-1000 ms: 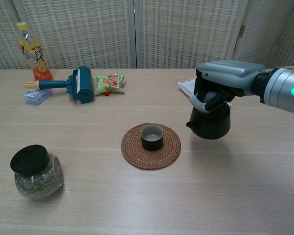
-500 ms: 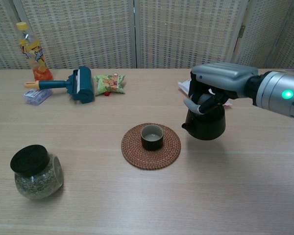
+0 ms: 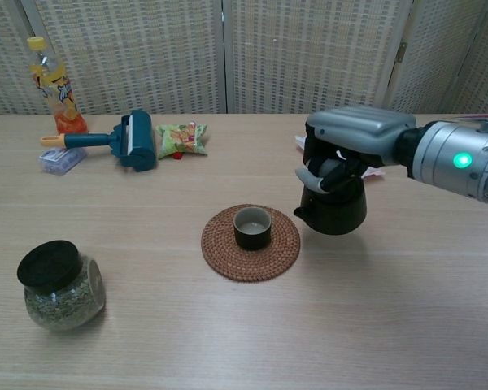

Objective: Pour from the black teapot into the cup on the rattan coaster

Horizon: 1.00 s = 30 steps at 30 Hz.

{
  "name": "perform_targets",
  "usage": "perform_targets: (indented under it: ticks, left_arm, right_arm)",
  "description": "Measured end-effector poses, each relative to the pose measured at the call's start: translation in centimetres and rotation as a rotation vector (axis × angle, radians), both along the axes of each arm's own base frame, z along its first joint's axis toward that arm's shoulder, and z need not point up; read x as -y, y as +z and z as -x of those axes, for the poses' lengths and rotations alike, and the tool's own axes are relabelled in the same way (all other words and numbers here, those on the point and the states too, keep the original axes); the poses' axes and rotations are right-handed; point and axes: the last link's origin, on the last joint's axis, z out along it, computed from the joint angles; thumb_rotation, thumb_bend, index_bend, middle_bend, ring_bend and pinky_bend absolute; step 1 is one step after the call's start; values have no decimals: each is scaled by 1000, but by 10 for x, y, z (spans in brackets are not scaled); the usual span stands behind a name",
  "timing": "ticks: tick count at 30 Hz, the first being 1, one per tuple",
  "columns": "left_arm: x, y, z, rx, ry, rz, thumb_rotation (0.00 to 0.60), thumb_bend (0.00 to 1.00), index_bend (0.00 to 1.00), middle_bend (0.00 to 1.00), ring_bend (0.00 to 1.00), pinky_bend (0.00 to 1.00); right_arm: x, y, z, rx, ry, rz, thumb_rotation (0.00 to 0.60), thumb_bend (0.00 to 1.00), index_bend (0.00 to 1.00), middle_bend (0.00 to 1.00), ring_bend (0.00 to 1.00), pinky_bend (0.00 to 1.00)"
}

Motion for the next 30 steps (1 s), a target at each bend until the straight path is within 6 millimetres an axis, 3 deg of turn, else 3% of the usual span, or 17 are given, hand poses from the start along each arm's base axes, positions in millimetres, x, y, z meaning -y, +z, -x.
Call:
perform_targets:
  ticks: [30]
  left_arm:
    - [13,7,4,1,18,-33,600,183,339,294,300,200]
  right_arm:
    - [27,-24,-58,-200,180,48,471,571,972,879,768,363]
